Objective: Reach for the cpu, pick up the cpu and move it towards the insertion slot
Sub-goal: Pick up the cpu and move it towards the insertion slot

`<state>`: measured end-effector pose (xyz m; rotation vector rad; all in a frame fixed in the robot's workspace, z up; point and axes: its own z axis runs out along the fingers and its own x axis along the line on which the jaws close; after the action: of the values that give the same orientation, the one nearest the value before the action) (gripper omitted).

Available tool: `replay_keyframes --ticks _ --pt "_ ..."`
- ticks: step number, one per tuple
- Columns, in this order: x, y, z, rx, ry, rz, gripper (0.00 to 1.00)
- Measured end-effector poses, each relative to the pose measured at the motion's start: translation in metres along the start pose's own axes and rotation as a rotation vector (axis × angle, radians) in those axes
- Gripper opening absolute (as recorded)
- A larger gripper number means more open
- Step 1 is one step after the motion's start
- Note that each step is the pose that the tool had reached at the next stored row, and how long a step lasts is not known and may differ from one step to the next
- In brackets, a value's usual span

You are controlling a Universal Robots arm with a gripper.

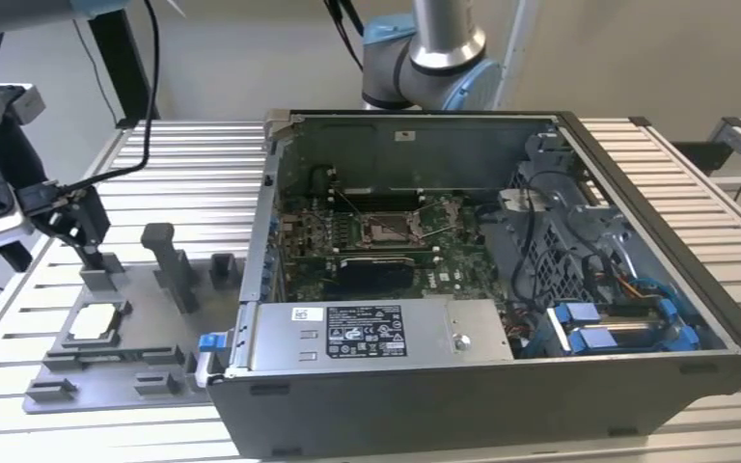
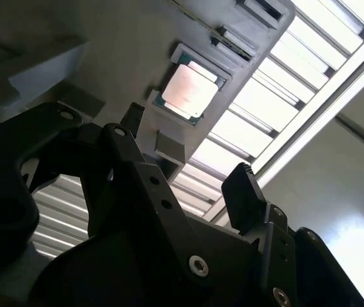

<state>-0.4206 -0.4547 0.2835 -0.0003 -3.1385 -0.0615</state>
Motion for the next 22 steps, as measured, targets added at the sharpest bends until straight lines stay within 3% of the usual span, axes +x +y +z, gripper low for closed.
replay_keyframes --ticks 22 --pt "-0.0001 -0.0016 0.04 0.0 0.0 0.0 1.0"
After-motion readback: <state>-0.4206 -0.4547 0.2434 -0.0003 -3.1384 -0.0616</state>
